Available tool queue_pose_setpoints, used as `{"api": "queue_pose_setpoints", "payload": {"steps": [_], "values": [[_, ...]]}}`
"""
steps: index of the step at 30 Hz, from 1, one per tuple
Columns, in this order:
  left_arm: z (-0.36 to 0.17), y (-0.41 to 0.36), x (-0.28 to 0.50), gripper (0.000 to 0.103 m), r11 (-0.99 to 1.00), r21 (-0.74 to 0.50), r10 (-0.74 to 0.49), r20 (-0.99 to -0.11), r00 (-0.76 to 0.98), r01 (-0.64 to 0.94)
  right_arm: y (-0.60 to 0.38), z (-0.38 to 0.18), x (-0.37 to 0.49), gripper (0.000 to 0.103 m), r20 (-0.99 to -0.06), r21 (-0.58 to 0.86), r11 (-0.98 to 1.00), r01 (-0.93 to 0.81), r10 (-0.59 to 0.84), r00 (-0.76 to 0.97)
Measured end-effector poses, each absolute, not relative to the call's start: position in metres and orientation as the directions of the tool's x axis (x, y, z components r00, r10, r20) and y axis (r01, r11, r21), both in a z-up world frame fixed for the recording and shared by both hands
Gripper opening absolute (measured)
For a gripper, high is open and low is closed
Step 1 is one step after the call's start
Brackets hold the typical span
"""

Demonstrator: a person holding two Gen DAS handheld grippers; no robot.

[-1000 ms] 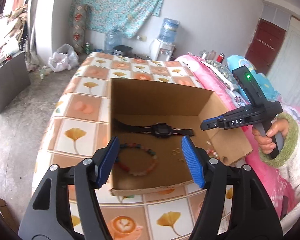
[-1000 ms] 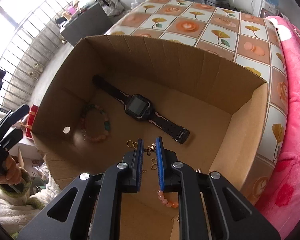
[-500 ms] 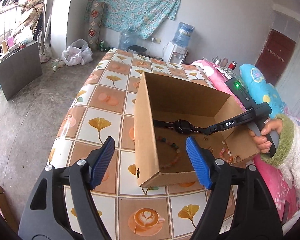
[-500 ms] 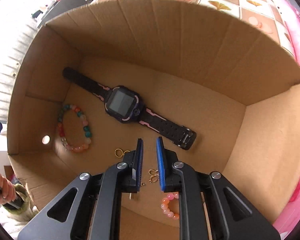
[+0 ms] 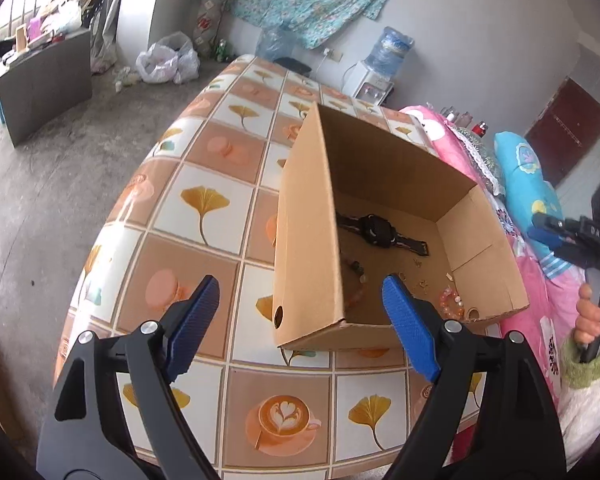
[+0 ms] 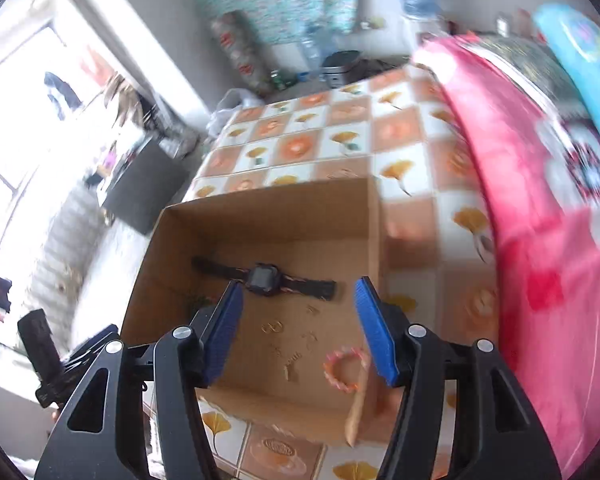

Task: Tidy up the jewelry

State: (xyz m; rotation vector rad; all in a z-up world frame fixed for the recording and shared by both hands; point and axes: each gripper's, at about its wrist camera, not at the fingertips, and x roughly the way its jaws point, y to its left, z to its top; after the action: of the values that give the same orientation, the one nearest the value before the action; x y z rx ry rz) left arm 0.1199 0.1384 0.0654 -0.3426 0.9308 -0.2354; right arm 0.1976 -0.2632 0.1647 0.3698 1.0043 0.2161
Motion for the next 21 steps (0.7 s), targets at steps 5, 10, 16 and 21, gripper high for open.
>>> {"api": "queue_pose_setpoints", "payload": {"steps": [5,10,16,21], "values": [[0.046,0.13,0.13,0.08,0.866,-0.495,-0.458,-0.731,0.506,0.068,-0.282,0.107,0.174,0.057,-0.827,0.467,0.875,0.125,0.383,0.411],[0.037,0.11,0.131,0.08,0.829,-0.55,-0.529,-0.713,0.461,0.102,-0.26,0.094,0.161,0.059,-0.82,0.477,0.874,0.09,0.406,0.403],[0.039,0.099,0.119,0.082,0.883,-0.456,-0.444,-0.74,0.505,0.108,-0.254,0.09,0.145,0.059,-0.811,0.478,0.875,0.077,0.407,0.42],[0.04,0.106,0.096,0.082,0.884,-0.456,-0.442,-0.737,0.512,0.106,-0.254,0.088,0.123,0.059,-0.794,0.501,0.862,0.078,0.422,0.437]]}}
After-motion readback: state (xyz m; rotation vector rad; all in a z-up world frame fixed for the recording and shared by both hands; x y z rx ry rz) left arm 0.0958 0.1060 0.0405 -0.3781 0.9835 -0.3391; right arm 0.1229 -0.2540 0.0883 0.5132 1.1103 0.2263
